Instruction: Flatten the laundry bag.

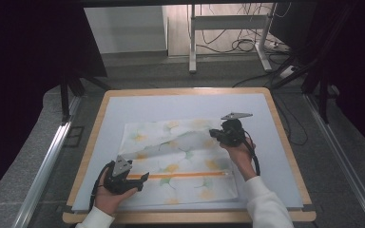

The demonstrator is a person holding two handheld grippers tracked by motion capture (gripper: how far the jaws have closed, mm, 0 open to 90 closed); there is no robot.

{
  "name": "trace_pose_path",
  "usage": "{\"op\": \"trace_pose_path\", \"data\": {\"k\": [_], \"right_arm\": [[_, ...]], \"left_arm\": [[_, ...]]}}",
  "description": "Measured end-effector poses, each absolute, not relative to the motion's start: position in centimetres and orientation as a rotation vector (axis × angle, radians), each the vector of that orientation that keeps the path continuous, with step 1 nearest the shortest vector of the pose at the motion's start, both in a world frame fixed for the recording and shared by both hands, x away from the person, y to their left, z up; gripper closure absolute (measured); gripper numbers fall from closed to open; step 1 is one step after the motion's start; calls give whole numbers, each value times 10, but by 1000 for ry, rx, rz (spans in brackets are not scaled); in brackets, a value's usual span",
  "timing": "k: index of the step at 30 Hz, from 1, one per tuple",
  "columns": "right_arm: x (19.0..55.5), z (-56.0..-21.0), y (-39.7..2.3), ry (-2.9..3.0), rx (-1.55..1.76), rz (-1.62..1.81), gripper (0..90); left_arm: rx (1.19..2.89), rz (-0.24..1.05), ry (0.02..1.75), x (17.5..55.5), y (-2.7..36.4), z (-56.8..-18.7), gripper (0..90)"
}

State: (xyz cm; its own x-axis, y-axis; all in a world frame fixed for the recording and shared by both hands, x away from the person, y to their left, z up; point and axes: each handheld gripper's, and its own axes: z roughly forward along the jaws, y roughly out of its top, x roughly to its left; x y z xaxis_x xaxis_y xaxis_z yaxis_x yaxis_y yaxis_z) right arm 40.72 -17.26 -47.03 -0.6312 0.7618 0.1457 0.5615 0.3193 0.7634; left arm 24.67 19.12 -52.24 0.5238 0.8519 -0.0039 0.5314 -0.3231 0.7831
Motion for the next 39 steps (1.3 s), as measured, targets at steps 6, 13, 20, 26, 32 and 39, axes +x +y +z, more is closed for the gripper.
{"op": "trace_pose_path", "data": {"k": [6,13,20,26,32,39], "right_arm": [[416,-476,-179,2336,1250,1205,877],[424,-482,-185,2330,1290,1214,876],[431,-488,-189,2328,1323,1203,875],[435,-491,-192,2325,1337,1201,875],[438,-492,-194,2317,1350,1201,875],[442,-495,-195,2317,1357,1195,875]], "left_arm": [[2007,537,1123,247,191,-523,210],[2010,537,1122,247,191,-523,210],[2005,535,1124,247,191,-523,210],[2003,537,1123,246,191,-522,210],[2006,539,1124,246,191,-523,211],[2005,543,1121,246,190,-523,211]]}}
